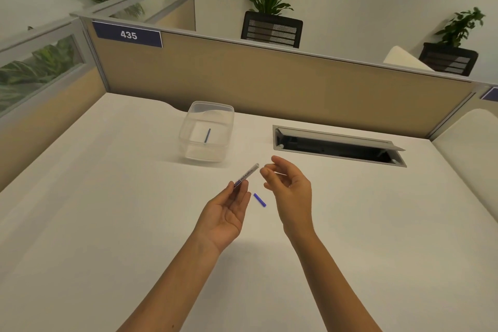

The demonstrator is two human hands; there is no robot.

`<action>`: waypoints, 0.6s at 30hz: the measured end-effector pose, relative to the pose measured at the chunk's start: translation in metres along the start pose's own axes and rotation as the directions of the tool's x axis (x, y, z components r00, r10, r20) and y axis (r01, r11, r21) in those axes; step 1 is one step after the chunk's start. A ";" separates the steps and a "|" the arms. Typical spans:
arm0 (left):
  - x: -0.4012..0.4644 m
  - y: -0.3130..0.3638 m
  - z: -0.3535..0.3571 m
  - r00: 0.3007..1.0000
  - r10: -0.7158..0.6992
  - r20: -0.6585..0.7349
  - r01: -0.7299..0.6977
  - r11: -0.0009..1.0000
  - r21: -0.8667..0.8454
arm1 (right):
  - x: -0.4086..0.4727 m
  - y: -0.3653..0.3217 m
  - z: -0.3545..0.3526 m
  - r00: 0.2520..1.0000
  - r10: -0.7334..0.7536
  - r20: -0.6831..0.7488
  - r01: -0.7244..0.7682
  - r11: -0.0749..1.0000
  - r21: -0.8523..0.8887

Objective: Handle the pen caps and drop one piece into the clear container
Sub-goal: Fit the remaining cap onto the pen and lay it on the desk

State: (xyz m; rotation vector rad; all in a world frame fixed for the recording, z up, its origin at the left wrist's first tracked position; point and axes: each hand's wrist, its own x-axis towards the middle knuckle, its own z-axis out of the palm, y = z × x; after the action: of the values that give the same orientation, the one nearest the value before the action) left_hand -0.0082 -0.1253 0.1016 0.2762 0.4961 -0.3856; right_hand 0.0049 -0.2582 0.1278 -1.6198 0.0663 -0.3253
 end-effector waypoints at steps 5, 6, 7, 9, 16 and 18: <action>0.018 0.015 -0.013 0.999 0.035 -0.006 -0.034 0.996 0.082 | 0.010 0.036 -0.004 0.996 0.089 -0.032 -0.092 0.990 -0.108; 0.022 0.018 -0.019 0.998 0.057 -0.014 -0.054 0.990 0.129 | 0.012 0.046 -0.006 0.992 0.115 -0.041 -0.120 0.984 -0.134; 0.028 0.022 -0.026 0.996 0.089 -0.027 -0.082 0.978 0.193 | 0.014 0.056 -0.008 0.989 0.142 -0.049 -0.148 0.976 -0.159; 0.038 0.030 -0.044 0.986 0.160 -0.051 -0.132 0.927 0.352 | 0.016 0.078 -0.012 0.981 0.185 -0.061 -0.194 0.956 -0.220; 0.062 0.048 -0.096 0.980 0.173 -0.102 -0.077 0.794 0.603 | 0.011 0.140 -0.025 0.969 0.240 -0.063 -0.241 0.853 -0.463; 0.066 0.049 -0.102 0.981 0.165 -0.100 -0.068 0.781 0.621 | 0.009 0.148 -0.024 0.980 0.192 -0.043 -0.186 0.831 -0.525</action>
State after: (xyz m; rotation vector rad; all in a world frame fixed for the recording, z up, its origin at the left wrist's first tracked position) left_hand 0.0243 -0.0649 -0.0100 0.9800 0.4851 -0.3996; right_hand 0.0304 -0.2951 -0.0155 -2.1436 0.3320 -0.1454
